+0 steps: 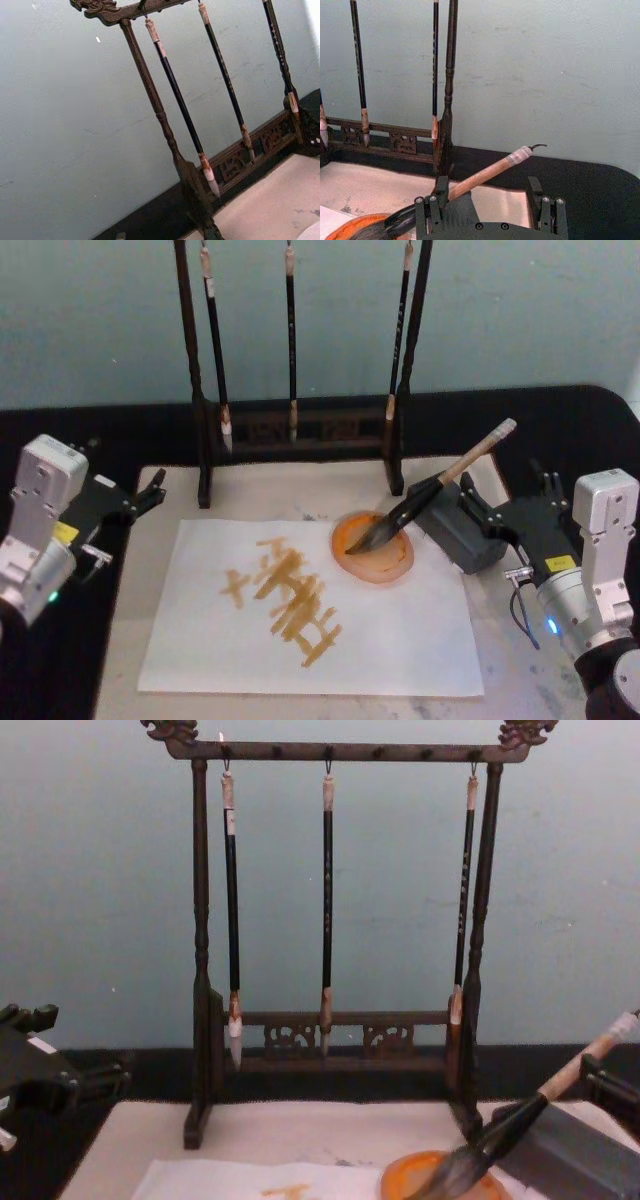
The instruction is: Pick up the brush from the inkstone, write on the paper, then place the brush back to its original position.
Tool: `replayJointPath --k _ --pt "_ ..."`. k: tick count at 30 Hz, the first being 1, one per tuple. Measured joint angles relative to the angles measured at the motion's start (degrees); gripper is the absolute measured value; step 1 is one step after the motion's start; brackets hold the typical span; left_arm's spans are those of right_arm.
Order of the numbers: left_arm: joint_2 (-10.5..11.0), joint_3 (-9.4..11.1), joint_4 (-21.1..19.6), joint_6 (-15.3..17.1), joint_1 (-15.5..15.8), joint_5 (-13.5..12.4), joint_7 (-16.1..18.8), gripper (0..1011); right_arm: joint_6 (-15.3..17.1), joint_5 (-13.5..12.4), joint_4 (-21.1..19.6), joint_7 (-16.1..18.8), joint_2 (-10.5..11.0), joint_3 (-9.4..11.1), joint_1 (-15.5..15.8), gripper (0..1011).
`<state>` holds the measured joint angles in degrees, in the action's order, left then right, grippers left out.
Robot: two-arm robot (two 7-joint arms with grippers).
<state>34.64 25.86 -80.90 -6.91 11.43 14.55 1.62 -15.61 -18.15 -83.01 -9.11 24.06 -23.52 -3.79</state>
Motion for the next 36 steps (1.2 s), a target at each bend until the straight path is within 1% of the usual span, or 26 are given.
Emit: replayJointPath --k 36 --pt "0.00 0.00 0.00 0.00 0.00 0.00 0.00 1010 0.01 -0.01 0.00 0.00 0.00 0.00 0.00 1000"
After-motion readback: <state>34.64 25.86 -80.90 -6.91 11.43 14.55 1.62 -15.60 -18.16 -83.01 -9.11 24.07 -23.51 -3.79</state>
